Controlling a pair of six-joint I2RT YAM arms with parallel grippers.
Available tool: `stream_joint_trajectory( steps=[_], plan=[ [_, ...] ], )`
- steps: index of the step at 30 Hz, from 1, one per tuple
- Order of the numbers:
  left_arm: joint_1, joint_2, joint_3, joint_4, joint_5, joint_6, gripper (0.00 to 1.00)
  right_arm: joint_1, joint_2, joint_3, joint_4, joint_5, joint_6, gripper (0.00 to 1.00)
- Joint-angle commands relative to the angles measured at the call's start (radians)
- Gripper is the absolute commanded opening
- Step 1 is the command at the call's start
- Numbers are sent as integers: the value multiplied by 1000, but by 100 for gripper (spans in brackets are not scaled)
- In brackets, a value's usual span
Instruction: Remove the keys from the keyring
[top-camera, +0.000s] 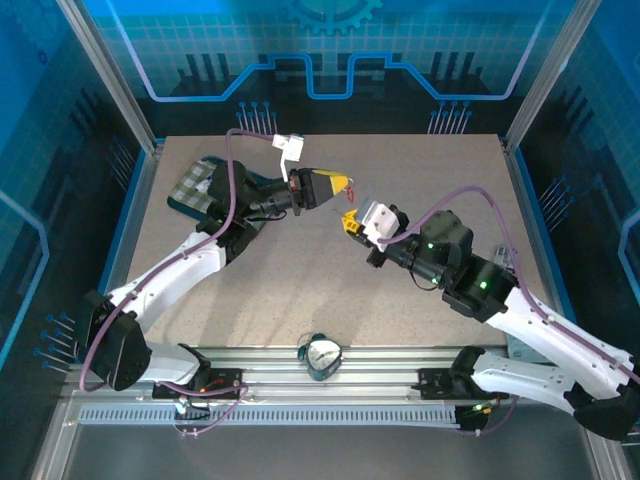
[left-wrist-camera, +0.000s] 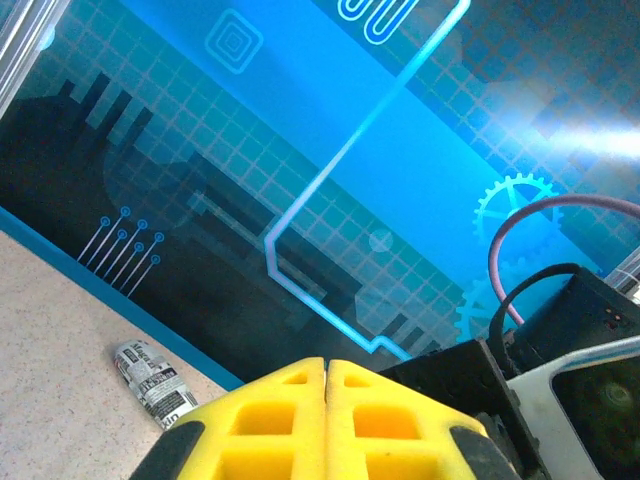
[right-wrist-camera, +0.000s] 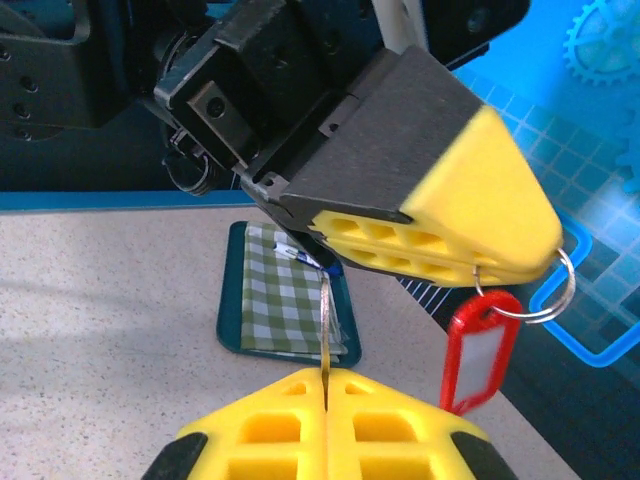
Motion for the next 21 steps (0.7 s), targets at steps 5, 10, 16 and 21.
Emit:
stream_joint_trajectory(
  steps=[5, 10, 16, 21],
  plan=[
    [18, -39, -55, -27, -50, 49, 0, -2, -52, -59, 16, 54, 31, 0],
    [29, -97, -91, -172, -120, 151, 0, -43, -115, -99, -21, 32, 121, 0],
    [31, -156, -128, -336, -218, 242, 0, -97, -163, -141, -60, 13, 190, 0],
    [31, -199, -149, -526, -355, 333, 0, -144, -191, -193, -81, -1, 254, 0]
  ],
)
